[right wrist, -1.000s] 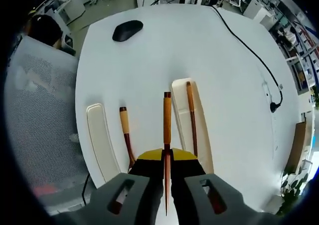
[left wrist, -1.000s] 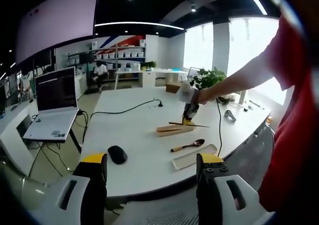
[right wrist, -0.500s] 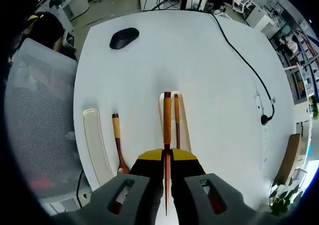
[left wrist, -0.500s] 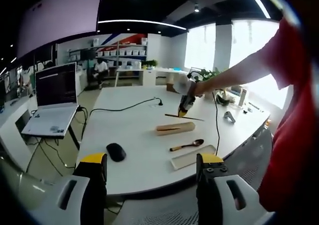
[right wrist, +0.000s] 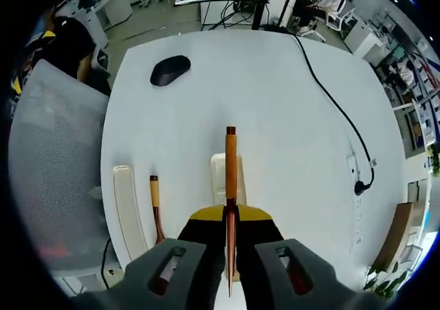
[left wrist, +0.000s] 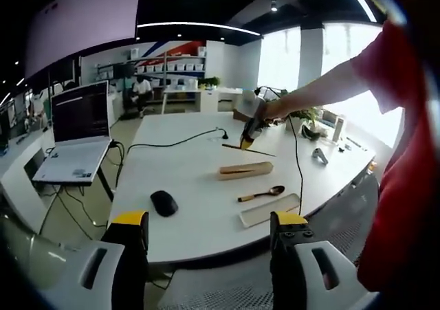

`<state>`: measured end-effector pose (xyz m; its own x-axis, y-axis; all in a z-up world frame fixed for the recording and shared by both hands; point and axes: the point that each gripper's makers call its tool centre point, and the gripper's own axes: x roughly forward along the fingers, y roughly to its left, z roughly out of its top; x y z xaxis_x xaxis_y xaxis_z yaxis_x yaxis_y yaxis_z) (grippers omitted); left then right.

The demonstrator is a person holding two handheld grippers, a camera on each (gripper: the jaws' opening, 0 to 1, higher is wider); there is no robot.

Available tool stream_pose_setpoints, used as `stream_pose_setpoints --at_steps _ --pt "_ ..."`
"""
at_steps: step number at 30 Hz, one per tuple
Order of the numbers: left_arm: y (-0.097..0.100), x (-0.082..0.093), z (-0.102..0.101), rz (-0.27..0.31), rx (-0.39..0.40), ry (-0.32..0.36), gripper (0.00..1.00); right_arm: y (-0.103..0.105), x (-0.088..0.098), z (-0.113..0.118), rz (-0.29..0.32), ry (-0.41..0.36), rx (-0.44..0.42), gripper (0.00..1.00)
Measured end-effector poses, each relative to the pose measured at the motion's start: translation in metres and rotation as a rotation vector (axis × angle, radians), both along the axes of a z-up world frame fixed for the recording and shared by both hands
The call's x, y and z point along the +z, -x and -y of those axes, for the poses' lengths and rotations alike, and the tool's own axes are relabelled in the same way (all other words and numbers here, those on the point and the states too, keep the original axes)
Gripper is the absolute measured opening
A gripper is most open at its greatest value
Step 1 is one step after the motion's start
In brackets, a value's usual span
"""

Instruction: Arrange the utensils inside the cutlery case until each visible utensil rests in its matching compartment.

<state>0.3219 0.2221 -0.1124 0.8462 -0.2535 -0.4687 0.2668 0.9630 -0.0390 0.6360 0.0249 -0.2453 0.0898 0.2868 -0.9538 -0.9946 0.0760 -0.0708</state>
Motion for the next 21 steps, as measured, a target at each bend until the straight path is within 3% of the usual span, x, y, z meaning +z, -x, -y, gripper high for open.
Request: stream_pose_setpoints --at_steps 11,16,19,21 --pt "-0.003 0.001 0.001 0.002 -0.005 0.005 0.74 0.002 -0.009 0.003 0.016 0.000 0.013 0.00" --pt "-0.003 0.000 0.002 -0.009 -0.013 0.000 0.74 0.001 -0.019 0.000 0.086 -0.017 0.072 0.00" --pt "-0.003 0.002 0.001 -0.007 -0.017 -0.006 0.74 0.007 -0.025 0.000 0.039 -0.021 0.046 0.00" --pt "-0.004 0.003 -0.001 -0.007 -0.013 -0.006 0.74 0.005 -0.028 -0.001 0.072 -0.013 0.072 0.00"
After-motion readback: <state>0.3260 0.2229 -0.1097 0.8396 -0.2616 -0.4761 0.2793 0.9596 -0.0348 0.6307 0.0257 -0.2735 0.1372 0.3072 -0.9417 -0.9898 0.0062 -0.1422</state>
